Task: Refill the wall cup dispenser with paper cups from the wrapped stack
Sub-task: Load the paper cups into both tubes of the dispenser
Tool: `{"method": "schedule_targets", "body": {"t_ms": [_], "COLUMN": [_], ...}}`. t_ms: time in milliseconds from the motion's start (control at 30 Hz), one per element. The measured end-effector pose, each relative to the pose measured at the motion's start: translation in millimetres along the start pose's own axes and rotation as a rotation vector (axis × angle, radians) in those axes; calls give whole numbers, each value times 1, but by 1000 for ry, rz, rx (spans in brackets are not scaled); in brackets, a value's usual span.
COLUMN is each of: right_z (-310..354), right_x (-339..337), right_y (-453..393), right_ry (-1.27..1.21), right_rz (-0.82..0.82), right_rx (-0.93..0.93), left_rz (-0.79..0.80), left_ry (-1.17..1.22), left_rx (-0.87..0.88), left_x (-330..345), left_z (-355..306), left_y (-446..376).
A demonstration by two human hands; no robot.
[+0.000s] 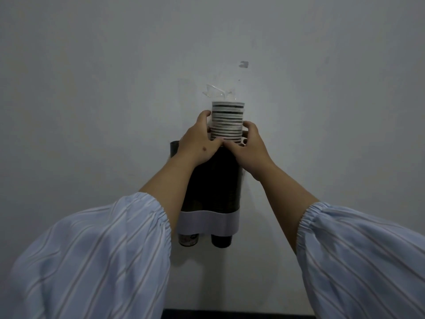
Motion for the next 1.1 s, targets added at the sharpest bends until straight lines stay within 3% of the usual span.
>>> {"method": "schedule_targets", "body": {"t_ms": [267,533,1100], "right_z": [-5,-3,-6], "right_x": [-2,-7,-9], "right_y": [2,9,5], "right_ry": [193,328,349], "right_rz": [-81,-182,-110], "right_rx": [4,-89,27], "left_rz": [83,-75,-2], "left_ry": [-145,-173,-274], "left_rx": [-3,14,-72], "left_x": [7,-5,-4], "left_z": [7,6,14], "left_y": [2,8,8]}}
Point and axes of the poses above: each hand's wrist, its own y-axis away from the middle knuckle, its own x-axis out of the palm, z = x × y, the point moved 6 cm from there along -y, towards the middle knuckle, and after that the axes turned 13 degrees about x, right-handed, at the moved point
